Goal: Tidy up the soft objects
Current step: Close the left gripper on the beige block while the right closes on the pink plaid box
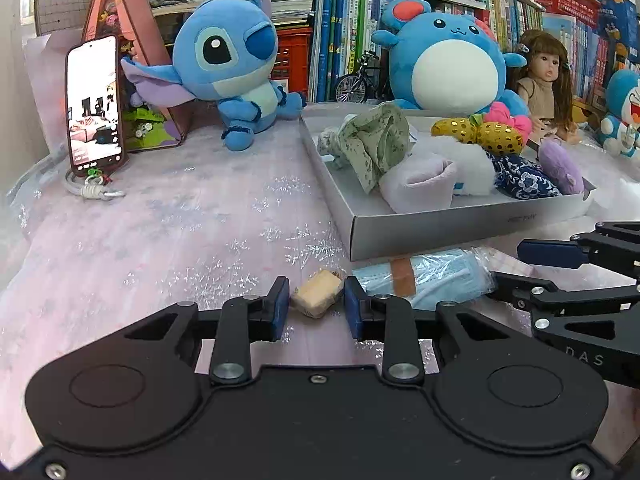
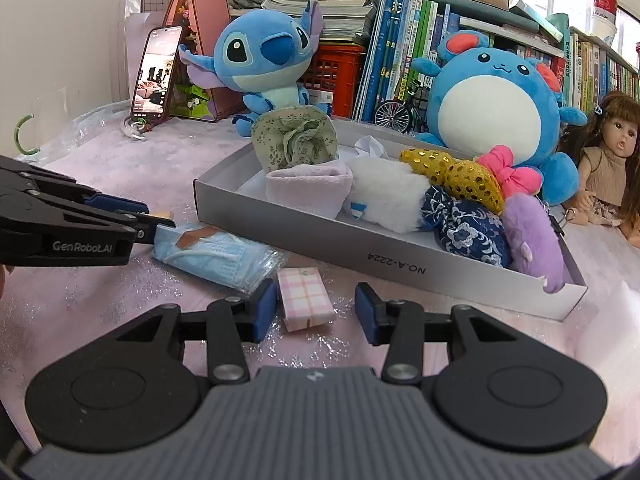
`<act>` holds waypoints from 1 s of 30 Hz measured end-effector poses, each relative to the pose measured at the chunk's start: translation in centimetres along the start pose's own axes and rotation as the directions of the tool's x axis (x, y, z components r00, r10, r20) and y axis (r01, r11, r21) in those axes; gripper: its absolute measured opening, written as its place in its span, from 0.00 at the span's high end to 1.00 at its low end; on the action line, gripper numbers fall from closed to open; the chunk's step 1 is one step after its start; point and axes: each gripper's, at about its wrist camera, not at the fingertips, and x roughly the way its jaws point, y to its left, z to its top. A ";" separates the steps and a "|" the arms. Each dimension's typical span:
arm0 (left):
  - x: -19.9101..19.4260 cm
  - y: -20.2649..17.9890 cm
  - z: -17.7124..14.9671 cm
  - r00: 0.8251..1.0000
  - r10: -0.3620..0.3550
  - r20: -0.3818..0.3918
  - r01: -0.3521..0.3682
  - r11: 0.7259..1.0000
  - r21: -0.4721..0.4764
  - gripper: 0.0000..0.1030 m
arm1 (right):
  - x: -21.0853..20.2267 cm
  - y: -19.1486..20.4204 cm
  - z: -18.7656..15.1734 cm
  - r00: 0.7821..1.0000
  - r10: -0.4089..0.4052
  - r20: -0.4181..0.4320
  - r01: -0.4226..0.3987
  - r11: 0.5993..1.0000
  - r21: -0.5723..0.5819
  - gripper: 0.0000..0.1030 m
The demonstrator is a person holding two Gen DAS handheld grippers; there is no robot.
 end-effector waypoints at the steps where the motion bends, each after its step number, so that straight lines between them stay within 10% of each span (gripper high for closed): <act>1: -0.1 0.1 -0.1 1.000 -0.003 -0.001 0.003 1.000 -0.007 0.73 | 0.0 -0.1 0.0 1.000 0.001 -0.002 -0.001 1.000 0.008 0.49; 10: -0.8 0.3 -0.3 1.000 -0.010 -0.009 0.010 1.000 -0.025 0.73 | -0.5 0.1 -0.1 1.000 0.016 0.001 -0.016 1.000 0.016 0.66; 30: -2.7 -0.5 1.8 0.997 -0.043 0.064 0.045 0.998 -0.037 0.73 | -2.6 -0.3 0.6 0.997 -0.030 0.069 0.029 0.999 0.013 0.67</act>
